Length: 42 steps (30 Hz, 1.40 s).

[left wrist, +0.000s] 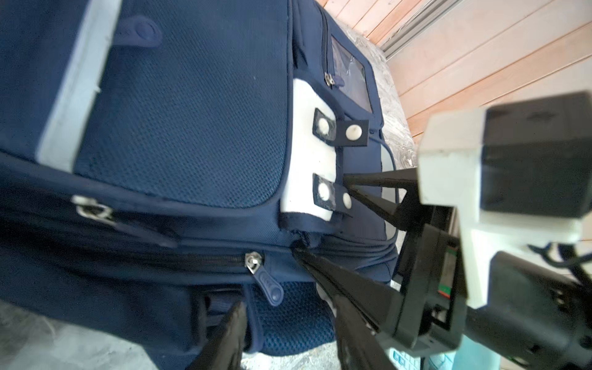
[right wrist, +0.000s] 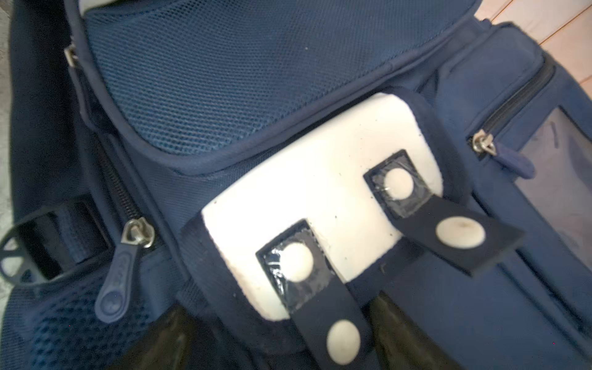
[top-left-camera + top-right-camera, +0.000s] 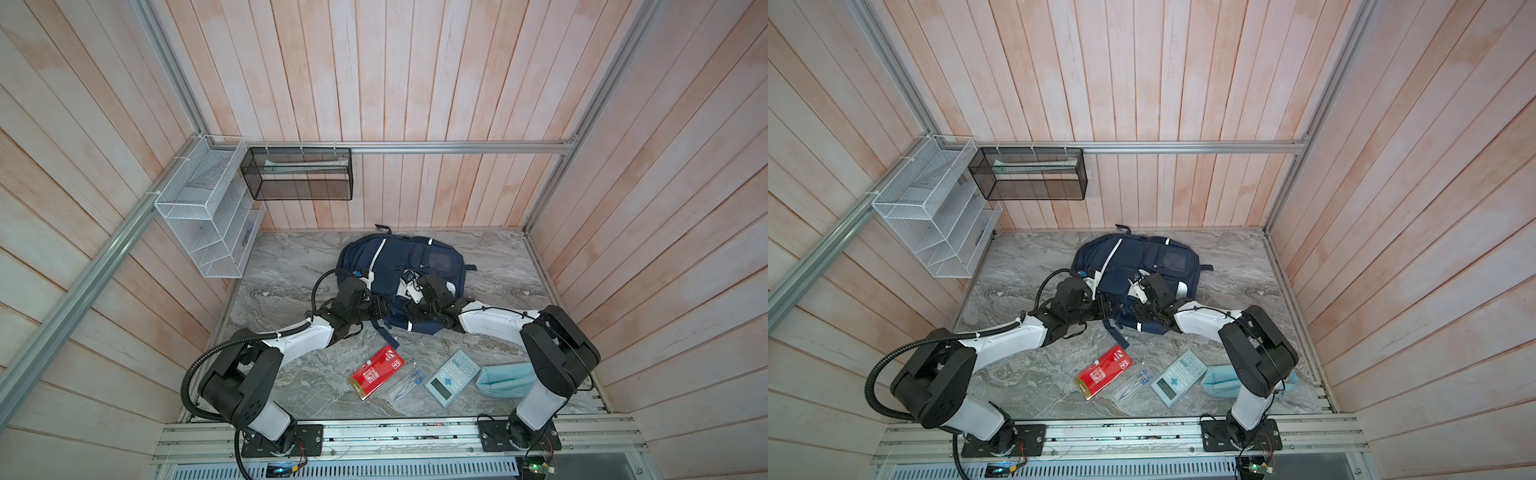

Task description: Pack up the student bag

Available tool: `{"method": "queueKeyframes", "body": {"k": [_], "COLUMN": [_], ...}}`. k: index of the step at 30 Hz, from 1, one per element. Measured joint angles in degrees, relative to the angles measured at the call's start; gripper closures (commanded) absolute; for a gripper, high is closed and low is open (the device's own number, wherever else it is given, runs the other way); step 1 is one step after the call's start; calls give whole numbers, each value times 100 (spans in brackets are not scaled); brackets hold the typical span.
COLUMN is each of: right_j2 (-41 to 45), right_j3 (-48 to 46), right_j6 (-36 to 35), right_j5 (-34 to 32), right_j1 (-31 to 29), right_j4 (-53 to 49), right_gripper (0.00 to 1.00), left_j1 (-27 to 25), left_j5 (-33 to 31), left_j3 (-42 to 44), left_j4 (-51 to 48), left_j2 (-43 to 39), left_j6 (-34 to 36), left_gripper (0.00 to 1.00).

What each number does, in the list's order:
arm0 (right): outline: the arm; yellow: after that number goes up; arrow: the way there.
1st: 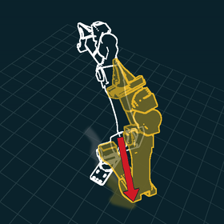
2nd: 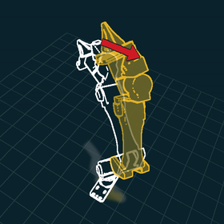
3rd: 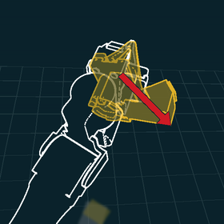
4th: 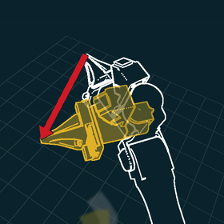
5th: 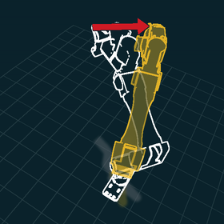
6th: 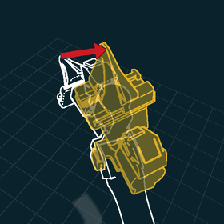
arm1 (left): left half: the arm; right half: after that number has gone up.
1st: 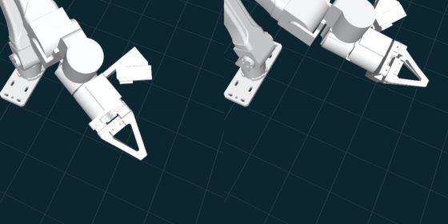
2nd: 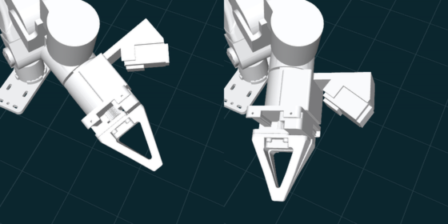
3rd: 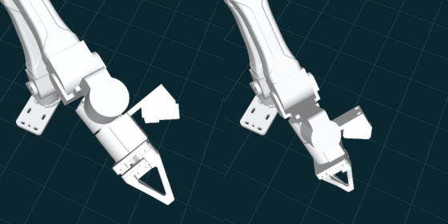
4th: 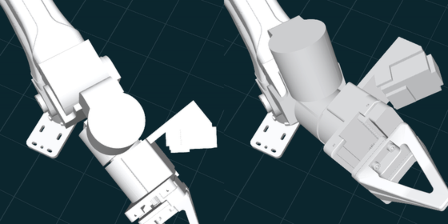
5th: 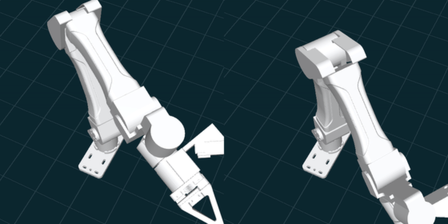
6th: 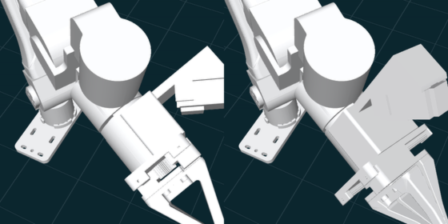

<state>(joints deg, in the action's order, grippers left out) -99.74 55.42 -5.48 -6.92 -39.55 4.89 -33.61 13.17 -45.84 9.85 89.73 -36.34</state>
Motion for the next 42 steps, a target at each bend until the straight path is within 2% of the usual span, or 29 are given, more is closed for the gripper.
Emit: {"method": "queueKeyframes", "body": {"k": [2, 3, 4, 6, 12, 16, 21, 33, 37, 42], "right_j2": [-118, -136, -136, -118, -35, 11, 42, 44, 44, 68], "right_j3": [92, 114, 122, 120, 55, 11, -26, -37, -63, -131], "right_j6": [-81, -109, -116, -138, -225, -214, -177, -94, -72, -50], "right_j5": [-70, -42, 4, 192, 557, 745, 887, 964, 977, 973], "right_j1": [-28, -17, 0, 50, 144, 155, 162, 188, 188, 188], "right_j4": [74, 116, 149, 199, 269, 297, 323, 339, 378, 455], "right_gripper": [70, 82, 88, 93, 97, 99, 99, 100, 100, 100], "left_j1": [-35, -44, -52, -74, -131, -133, -133, -260, -264, -267], "left_j5": [-46, -74, -127, -258, -597, -931, -1377, -1508, -1419, -1357], "left_j3": [-7, -13, -31, -127, -597, -918, -1021, -831, -831, -833], "left_j4": [-4, -13, -33, -142, -452, -656, -979, -1163, -1029, -1036], "left_j2": [118, 197, 280, 446, 688, 734, 772, 927, 1038, 1040], "left_j6": [35, 50, 83, 153, 398, 551, 699, 748, 748, 789], "left_gripper": [56, 57, 57, 57, 58, 62, 63, 63, 76, 100]}}
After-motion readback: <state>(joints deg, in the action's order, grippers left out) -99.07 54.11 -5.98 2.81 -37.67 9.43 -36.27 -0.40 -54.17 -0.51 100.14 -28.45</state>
